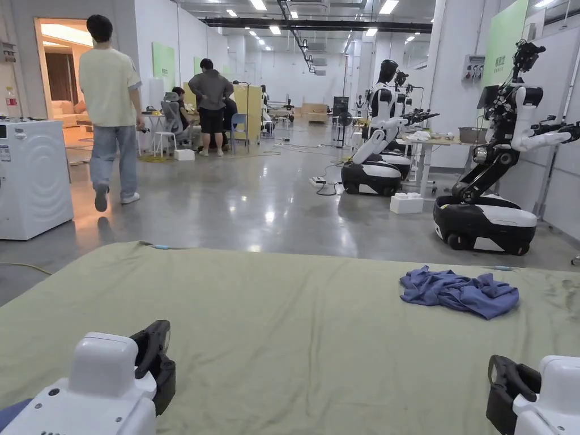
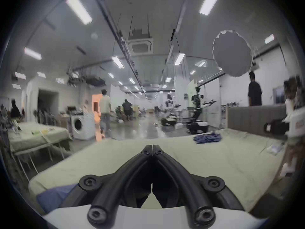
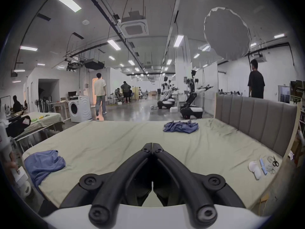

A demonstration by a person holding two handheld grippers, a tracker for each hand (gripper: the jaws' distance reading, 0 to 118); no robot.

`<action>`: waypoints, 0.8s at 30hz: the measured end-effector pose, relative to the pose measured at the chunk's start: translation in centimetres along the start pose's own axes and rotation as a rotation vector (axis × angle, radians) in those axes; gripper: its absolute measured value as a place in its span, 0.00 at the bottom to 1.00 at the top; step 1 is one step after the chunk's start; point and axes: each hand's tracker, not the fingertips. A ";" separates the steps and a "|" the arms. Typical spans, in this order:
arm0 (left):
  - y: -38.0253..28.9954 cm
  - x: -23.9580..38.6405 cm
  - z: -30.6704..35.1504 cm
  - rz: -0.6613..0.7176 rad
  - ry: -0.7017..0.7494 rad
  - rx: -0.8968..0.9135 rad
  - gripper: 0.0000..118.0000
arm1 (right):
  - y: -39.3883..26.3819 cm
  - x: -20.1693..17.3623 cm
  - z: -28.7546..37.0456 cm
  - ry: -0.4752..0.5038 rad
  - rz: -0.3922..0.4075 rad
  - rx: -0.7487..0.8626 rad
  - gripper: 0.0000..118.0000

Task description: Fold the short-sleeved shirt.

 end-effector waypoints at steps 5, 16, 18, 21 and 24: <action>-0.1 0.9 -0.4 -0.068 0.070 -0.004 0.00 | -0.2 -0.5 0.5 -0.007 0.139 0.013 0.01; -0.1 -9.8 4.9 0.058 0.188 -0.168 0.00 | 0.5 -10.0 -2.7 0.262 0.088 -0.037 0.01; 0.1 -13.3 7.2 0.013 0.319 -0.217 0.00 | 0.4 -15.4 -3.9 0.416 0.088 -0.058 0.01; 0.1 -17.5 10.1 0.038 0.386 -0.311 0.00 | -0.4 -22.0 -4.9 0.566 0.040 -0.124 0.01; -0.3 -20.1 10.6 0.044 0.390 -0.450 0.00 | -1.6 -24.5 -4.8 0.640 -0.010 -0.153 0.01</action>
